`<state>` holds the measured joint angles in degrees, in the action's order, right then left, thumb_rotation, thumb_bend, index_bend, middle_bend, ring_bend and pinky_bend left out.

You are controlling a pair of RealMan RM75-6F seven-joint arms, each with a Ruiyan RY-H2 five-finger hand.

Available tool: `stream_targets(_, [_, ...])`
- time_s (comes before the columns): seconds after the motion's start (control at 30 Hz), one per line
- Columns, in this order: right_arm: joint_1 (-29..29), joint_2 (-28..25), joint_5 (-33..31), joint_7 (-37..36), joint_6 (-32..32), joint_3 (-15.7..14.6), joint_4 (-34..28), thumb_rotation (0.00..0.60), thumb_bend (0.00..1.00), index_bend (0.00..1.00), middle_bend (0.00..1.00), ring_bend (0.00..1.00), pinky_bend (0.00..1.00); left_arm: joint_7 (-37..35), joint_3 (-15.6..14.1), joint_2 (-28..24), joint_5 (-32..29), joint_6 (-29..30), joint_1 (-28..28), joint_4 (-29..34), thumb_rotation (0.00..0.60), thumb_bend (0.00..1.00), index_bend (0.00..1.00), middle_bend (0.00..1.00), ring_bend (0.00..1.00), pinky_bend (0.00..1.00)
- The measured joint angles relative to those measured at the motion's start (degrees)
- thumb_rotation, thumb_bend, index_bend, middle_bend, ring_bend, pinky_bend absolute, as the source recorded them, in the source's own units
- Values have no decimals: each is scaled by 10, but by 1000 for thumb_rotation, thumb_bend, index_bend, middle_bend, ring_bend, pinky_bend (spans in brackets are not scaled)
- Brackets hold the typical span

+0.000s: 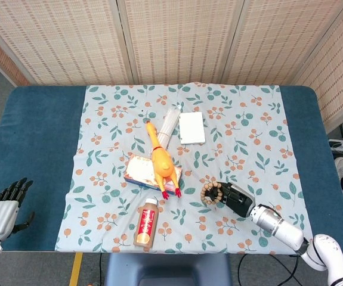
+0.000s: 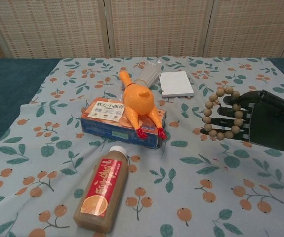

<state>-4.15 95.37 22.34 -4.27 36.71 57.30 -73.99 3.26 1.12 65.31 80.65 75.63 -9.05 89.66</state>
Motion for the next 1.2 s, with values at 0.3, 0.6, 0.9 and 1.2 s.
stream_targets(0.3, [2, 2, 6, 23, -13, 7, -4, 600, 1000, 604, 608, 252, 163, 1, -1, -2, 2, 3, 1, 3, 600, 427, 0, 0, 0, 148])
stream_targets(0.6, [32, 71, 71, 207, -142, 87, -31, 600, 1000, 678, 666, 299, 199, 0, -1, -3, 6, 6, 2, 5, 600, 426, 0, 0, 0, 148])
stream_targets(0.9, [18, 157, 257, 586, -189, 227, 2, 600, 1000, 629, 666, 281, 166, 7, -4, 1, 7, 1, 0, 5, 600, 426, 0, 0, 0, 148])
stream_targets(1.2, [-23, 192, 333, 982, -118, 318, 115, 600, 1000, 535, 634, 211, 56, 14, -4, 2, 2, -3, -1, 6, 600, 427, 0, 0, 0, 148])
